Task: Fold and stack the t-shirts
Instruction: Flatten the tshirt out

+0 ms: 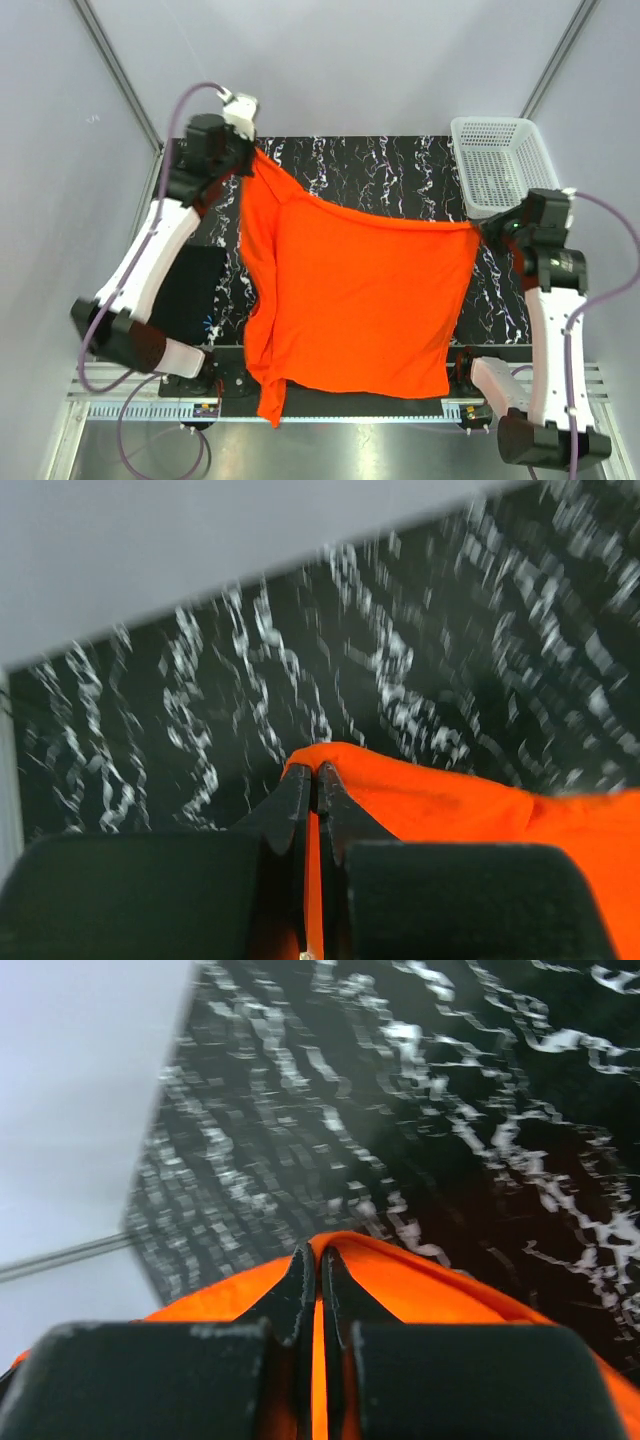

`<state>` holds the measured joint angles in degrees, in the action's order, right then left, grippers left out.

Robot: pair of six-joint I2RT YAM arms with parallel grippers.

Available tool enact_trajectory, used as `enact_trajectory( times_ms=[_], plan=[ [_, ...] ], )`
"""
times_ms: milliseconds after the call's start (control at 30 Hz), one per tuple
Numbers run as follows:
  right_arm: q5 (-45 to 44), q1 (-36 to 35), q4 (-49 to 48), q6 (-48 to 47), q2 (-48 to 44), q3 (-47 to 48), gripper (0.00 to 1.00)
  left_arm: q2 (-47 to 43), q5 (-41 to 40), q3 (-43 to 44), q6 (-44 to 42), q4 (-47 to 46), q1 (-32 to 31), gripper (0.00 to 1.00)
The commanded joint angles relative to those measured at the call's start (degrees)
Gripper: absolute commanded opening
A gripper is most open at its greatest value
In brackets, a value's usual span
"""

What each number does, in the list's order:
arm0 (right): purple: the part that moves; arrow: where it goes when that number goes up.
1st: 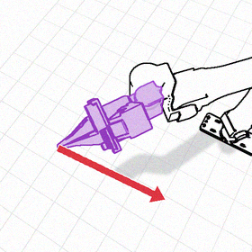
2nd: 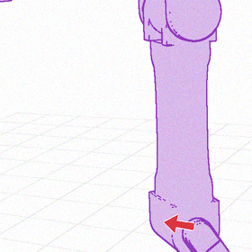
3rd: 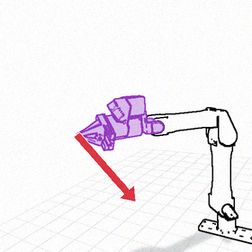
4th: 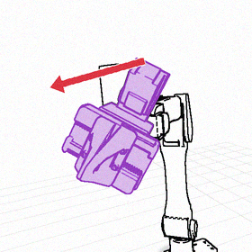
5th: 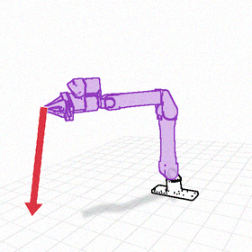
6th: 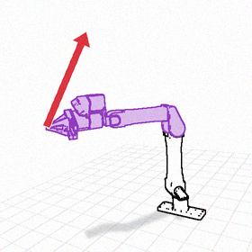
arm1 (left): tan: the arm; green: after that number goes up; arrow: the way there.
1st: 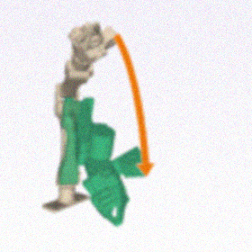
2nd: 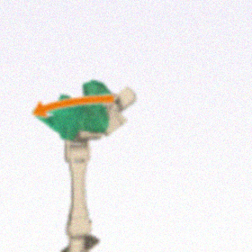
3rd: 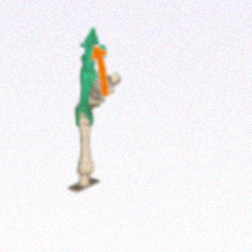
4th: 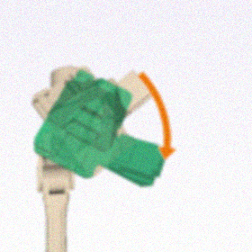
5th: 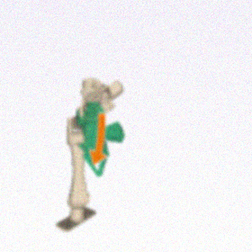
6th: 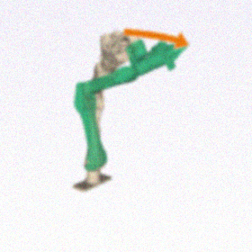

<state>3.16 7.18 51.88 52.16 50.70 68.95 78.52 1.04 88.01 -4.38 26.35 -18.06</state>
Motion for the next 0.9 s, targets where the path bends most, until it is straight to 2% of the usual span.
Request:
enact_trajectory(
  times_ms=[0, 133, 233, 367, 533, 700, 867],
  plan=[
    [-4.4, 0.1, -11.1, 0.0, 2.4, -5.8, 0.0, 4.8, -2.2, -1.3, -3.4, -11.3, 0.0, 0.0],
    [-9.5, 0.1, -17.0, -4.6, 9.9, -10.2, 0.0, 17.7, -1.6, 0.6, -3.2, -16.4, 0.0, 0.0],
    [-14.7, 0.3, -17.3, -8.3, 14.2, -10.0, 0.0, 23.1, -1.4, 6.1, -0.7, -16.7, 0.0, 0.0],
    [-15.5, 0.6, -18.1, -10.9, 17.8, -8.3, 0.0, 27.8, 2.4, 12.3, 2.6, -16.2, 0.0, 0.0],
    [-13.7, 0.6, -18.7, -13.9, 20.9, -1.7, 0.0, 26.6, 2.6, 16.9, 4.1, -15.4, 0.0, 0.0],
    [-9.6, 0.6, -18.1, -16.4, 21.3, 7.9, 0.0, 24.4, 2.3, 29.3, 2.5, -10.3, 0.7, 0.0],
    [-3.2, 0.6, -16.3, -15.6, 18.0, 16.6, 0.0, 21.2, 5.2, 40.1, 7.9, -8.2, 4.7, 0.0]
  ],
)
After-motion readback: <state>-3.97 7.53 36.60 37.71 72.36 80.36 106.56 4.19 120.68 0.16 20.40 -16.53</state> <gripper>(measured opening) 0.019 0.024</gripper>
